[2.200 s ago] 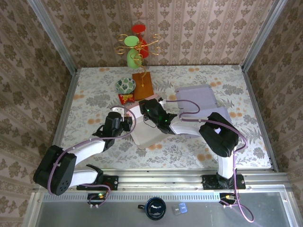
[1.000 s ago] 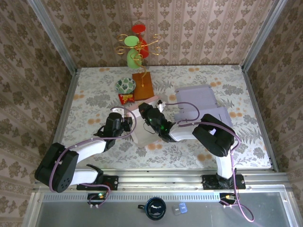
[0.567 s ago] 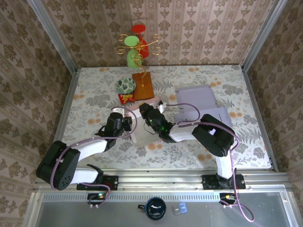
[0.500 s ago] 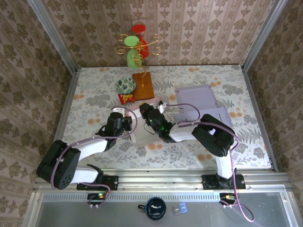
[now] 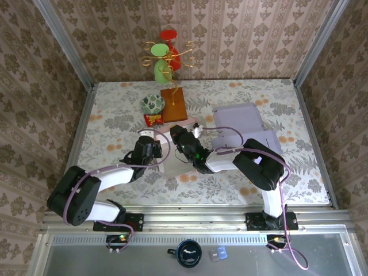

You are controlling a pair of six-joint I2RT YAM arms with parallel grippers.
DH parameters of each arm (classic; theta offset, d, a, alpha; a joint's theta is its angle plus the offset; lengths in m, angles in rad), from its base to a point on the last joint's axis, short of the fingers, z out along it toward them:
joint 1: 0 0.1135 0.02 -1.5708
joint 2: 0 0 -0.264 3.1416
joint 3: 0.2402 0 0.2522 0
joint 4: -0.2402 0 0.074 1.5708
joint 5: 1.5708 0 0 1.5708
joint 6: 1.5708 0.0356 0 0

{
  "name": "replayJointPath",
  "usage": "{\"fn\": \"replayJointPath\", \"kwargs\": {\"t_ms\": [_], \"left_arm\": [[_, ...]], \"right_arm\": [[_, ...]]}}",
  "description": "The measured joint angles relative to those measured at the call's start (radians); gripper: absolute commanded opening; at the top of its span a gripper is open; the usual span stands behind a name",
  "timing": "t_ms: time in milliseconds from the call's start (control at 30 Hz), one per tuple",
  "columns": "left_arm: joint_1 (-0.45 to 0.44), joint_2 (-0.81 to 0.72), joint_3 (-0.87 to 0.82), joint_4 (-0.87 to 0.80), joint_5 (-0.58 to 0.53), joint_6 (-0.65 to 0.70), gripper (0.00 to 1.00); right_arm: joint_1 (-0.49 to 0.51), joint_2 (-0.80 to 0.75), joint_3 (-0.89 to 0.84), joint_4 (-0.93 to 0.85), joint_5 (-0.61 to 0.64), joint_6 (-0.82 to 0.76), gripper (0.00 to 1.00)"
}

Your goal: Fold the paper box

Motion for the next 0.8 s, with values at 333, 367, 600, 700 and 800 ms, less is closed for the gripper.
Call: {"fn": "replayJointPath", "kwargs": {"t_ms": [333, 367, 600, 700, 800], "left_arm": [[-0.024, 0.052, 0.045, -0.007, -0.074, 0.003, 0.00], [-0.026, 0.055, 0.049, -0.010, -0.079, 0.003, 0.00], [-0.035, 0.060, 0.063, -0.034, -0.103, 0.003, 0.00], [-0.035, 0.059, 0.069, -0.049, -0.105, 0.004, 0.00], [-0.035, 0.058, 0.076, -0.063, -0.104, 0.010, 0.00]], "right_arm": [[-0.001, 0.000, 0.000, -0.003, 0.015, 0.018, 0.00], [-0.001, 0.000, 0.000, -0.003, 0.016, 0.018, 0.00], [-0.001, -0.001, 0.002, -0.013, 0.018, 0.040, 0.19], [0.000, -0.005, 0.002, -0.054, 0.011, 0.052, 0.46], [0.000, -0.023, 0.002, -0.133, -0.002, 0.065, 0.67]]}}
